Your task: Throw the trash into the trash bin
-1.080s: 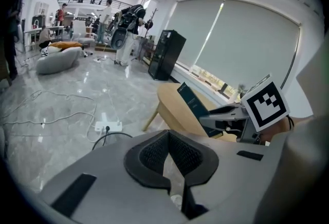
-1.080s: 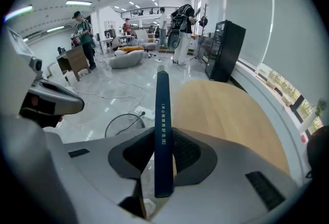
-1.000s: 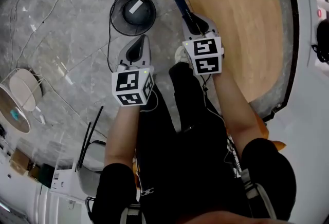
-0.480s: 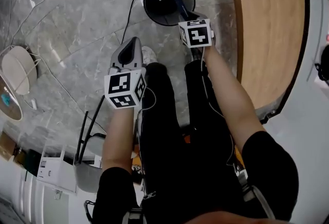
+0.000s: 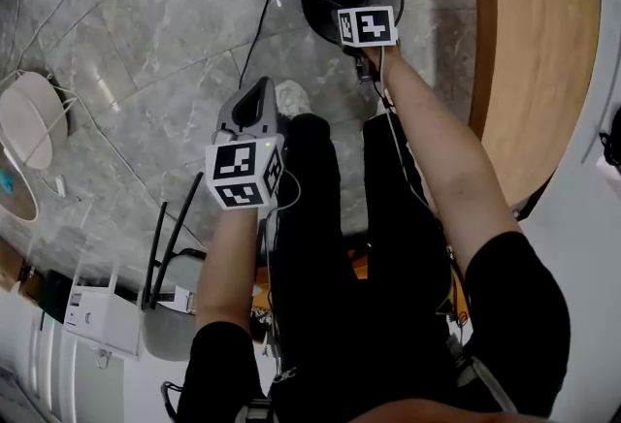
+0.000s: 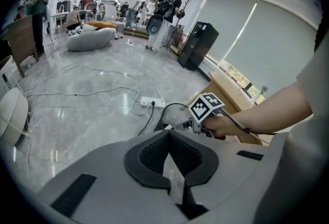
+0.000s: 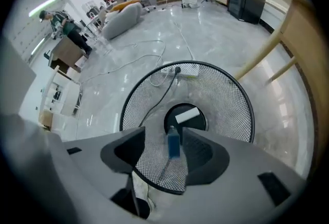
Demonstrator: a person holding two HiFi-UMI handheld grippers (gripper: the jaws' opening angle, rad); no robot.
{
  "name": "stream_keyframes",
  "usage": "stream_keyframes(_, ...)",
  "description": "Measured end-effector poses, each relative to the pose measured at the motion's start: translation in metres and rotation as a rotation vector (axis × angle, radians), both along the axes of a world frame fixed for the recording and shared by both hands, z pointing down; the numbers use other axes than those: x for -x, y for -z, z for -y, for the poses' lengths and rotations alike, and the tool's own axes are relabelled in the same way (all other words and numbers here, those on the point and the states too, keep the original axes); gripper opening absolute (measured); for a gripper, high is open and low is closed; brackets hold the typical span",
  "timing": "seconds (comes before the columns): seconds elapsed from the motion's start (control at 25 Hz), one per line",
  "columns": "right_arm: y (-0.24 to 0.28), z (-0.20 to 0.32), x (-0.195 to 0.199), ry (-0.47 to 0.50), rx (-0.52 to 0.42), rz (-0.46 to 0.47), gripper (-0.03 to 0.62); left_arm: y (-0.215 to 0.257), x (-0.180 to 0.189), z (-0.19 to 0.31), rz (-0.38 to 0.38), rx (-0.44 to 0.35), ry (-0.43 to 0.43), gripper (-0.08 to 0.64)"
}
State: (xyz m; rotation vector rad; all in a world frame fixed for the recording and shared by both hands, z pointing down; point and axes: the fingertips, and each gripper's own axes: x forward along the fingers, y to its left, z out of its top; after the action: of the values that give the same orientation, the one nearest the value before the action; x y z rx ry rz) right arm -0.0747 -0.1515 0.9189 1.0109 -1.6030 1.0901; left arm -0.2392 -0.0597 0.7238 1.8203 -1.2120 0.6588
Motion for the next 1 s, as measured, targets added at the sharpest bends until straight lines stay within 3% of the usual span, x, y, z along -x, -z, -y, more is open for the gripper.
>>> stream_keyframes(0.12, 0.014, 0.004, 0.007, -0.009, -0.076, 0.063, 0.218, 0.003, 0.002, 0.002, -0.004, -0.004, 0.016, 0.012)
stream_keyframes(0.24, 0.049, 0.007, 0.000, -0.080, -0.176, 0.131, 0.212, 0.012, -0.002, 0.009, -0.003, -0.026, 0.025, 0.012)
stream_keyframes(0.4, 0.130, 0.010, -0.022, -0.109, -0.397, 0.131, 0.043, 0.041, -0.019, 0.024, -0.008, -0.080, 0.043, 0.012)
stream_keyframes(0.56, 0.220, -0.001, -0.040, -0.079, -0.532, 0.147, 0.012, 0.087, -0.042, 0.033, -0.006, -0.150, 0.084, 0.012)
stream_keyframes(0.76, 0.353, -0.003, -0.065, -0.065, -0.689, 0.187, 0.012, 0.174, -0.074, 0.033, -0.011, -0.222, 0.137, 0.012)
stream_keyframes(1.0, 0.520, 0.000, -0.095, -0.098, -0.853, 0.221, 0.011, 0.325, -0.107, 0.057, 0.000, -0.396, 0.105, 0.012)
